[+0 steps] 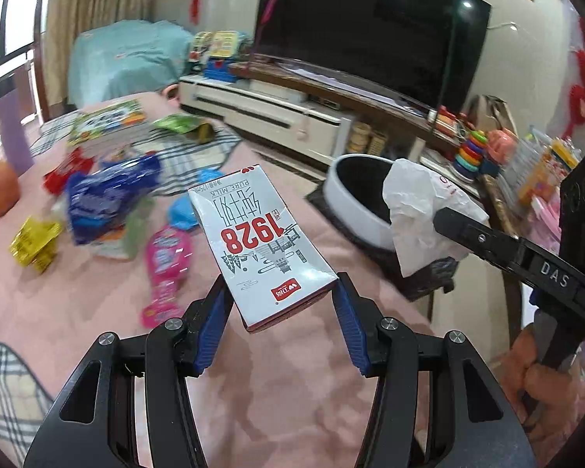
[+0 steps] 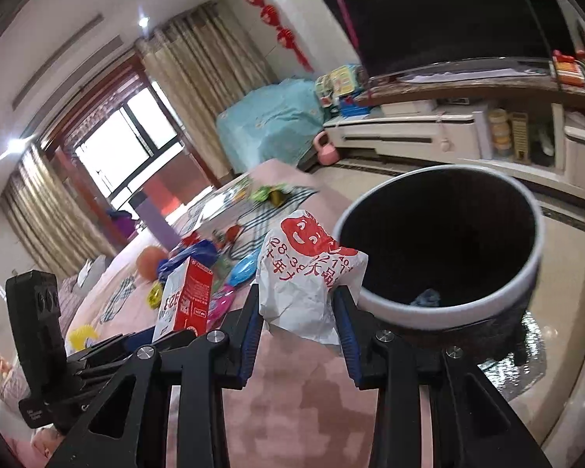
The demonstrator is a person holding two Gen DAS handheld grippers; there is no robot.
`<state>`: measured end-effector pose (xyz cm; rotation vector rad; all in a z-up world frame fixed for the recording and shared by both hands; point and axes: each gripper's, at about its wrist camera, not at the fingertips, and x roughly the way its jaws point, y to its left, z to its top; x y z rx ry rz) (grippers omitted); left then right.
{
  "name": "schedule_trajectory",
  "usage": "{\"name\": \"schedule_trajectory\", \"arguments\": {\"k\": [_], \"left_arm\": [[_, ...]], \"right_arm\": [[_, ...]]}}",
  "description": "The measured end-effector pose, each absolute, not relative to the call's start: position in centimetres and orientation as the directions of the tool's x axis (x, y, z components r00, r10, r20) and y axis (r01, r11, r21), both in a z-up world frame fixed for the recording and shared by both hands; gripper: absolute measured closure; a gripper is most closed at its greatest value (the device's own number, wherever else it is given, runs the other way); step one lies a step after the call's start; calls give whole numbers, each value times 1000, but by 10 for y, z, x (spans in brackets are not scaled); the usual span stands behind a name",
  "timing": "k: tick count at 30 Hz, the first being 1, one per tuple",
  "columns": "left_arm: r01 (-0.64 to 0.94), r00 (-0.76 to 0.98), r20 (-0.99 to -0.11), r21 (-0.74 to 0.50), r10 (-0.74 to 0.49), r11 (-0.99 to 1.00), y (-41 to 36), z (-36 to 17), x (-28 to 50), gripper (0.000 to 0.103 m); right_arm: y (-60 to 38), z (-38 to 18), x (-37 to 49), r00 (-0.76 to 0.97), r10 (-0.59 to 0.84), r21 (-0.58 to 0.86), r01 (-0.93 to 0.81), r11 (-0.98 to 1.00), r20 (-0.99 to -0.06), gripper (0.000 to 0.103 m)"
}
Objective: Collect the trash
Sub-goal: 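Carry the milk carton and white bag over the trash bin, then open both grippers to drop the carton and bag into the bin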
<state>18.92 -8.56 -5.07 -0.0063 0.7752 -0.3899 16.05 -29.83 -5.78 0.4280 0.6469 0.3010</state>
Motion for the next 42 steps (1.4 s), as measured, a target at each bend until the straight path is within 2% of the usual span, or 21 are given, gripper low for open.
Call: {"name": "schedule_trajectory", "arguments": {"k": [14,35,39,40,42], "left_arm": [[460,607,-684,-112,-404,881,-155,-41,208,51],[539,526,-728,-114,-440,834,-220,-48,252,50],[533,509,-748,-114,-425,839,-224,-55,257,48],[529,505,-750,-121,-426,840,-223,-55,258,45],[523,506,-748,-131,-430,842,-221,-56,258,37]], "right_arm": [[-355,-54,165,804,295,468,-23,883,-516,66],[-393,-68,197,776,276,479,38,877,-567,62],[-398,-70,202,771,268,478,53,877,-577,55],[-400,-71,202,770,268,481,57,875,-578,53],[-403,-72,203,769,271,490,63,870,-579,42]]}}
